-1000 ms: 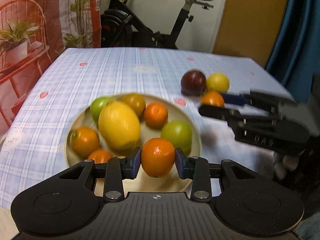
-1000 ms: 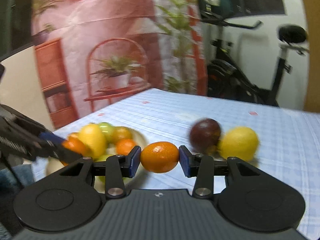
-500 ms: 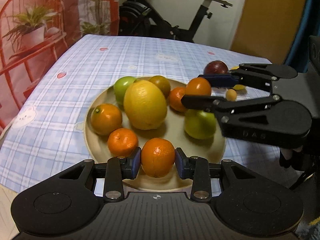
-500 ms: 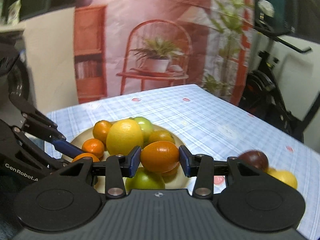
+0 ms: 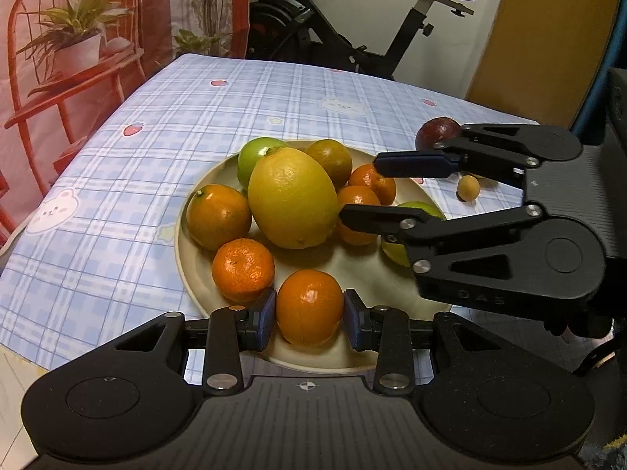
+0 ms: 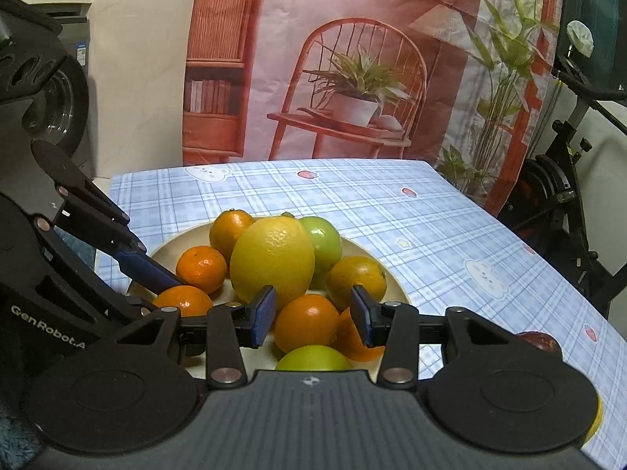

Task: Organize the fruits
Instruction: 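Carry both tangerines over the cream plate and open both grippers, then move both grippers toward the yellow lemon beside the mangosteen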

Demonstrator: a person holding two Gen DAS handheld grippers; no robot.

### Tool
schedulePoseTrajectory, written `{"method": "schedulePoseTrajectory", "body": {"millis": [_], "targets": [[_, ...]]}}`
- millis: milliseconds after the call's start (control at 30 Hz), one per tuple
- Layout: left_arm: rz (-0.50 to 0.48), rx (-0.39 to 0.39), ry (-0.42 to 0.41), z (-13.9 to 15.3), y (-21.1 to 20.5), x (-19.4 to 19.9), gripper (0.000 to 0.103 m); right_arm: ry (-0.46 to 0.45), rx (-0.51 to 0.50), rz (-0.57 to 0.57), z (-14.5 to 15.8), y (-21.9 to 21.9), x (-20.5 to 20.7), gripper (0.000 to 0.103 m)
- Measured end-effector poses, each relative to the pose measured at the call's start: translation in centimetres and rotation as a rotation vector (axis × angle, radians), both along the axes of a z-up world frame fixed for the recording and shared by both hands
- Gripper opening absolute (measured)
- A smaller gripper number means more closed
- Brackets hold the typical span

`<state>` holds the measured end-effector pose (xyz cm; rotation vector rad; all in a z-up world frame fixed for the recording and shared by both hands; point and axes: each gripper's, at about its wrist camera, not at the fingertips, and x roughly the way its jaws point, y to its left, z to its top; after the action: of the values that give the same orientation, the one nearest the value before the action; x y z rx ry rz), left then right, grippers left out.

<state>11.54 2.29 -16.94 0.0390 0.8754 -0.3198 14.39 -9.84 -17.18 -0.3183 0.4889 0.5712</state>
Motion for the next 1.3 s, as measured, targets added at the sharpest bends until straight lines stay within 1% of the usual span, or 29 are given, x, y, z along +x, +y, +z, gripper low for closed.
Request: {"method": "schedulePoseTrajectory", "body": {"millis": [67,133,167,267,400,500,633,733,800,867,900,933,1000,1100,1300], "targets": [[0.005,-0.011,-0.005,0.2,0.1,-0.1,0.044,-0.013,0.027,-0.014,0.3,-0.5,-0.6,0.049],[0.003,-0.02,-0.026,0.4,0.2,-0.4,0.056,-0.027,0.06,-0.04,0.6,-1.2,-1.4,0.05],[0.002,-0.016,-0.043,0.6,0.1,-0.6,0.058,-0.034,0.075,-0.056,0.7,-1.7,-1.8,0.051],[0.004,-0.002,-0.08,1.1,-0.1,-1.0,0.058,-0.057,0.141,-0.137,0.9,-3.6,-2.9,0.051],[0.015,-0.01,-0.111,1.5,-0.1,-1.3,0.058,-0.073,0.245,-0.284,0.9,-7.1,-4.0,0.051],[0.023,-0.017,-0.145,1.9,-0.3,-1.4,0.058,-0.049,0.337,-0.388,0.9,-10.3,-4.5,0.053],[0.021,-0.026,-0.183,2.2,-0.8,-1.3,0.058,-0.039,0.403,-0.484,0.7,-13.2,-5.2,0.053],[0.018,-0.02,-0.192,2.2,-1.3,-1.3,0.058,-0.014,0.446,-0.539,0.4,-15.0,-5.4,0.053],[0.017,-0.016,-0.191,2.1,-1.5,-1.2,0.058,-0.003,0.462,-0.565,0.3,-15.7,-5.4,0.053],[0.019,-0.015,-0.188,1.9,-1.5,-1.0,0.058,-0.014,0.417,-0.58,-0.2,-15.7,-5.6,0.053],[0.019,-0.013,-0.188,1.9,-1.6,-1.0,0.058,-0.006,0.397,-0.579,-0.5,-15.6,-5.7,0.054],[0.02,-0.011,-0.189,1.9,-1.6,-1.0,0.058,0.006,0.398,-0.572,-0.7,-15.5,-5.6,0.054],[0.018,-0.009,-0.189,1.8,-1.7,-0.9,0.058,-0.017,0.383,-0.559,-0.4,-15.2,-5.7,0.054],[0.015,-0.01,-0.19,1.8,-1.8,-0.7,0.058,-0.011,0.379,-0.556,-0.6,-15.0,-5.7,0.054],[-0.022,-0.06,-0.203,2.9,-2.6,0.5,0.058,-0.022,0.409,-0.58,-0.1,-15.7,-5.7,0.054]]}}
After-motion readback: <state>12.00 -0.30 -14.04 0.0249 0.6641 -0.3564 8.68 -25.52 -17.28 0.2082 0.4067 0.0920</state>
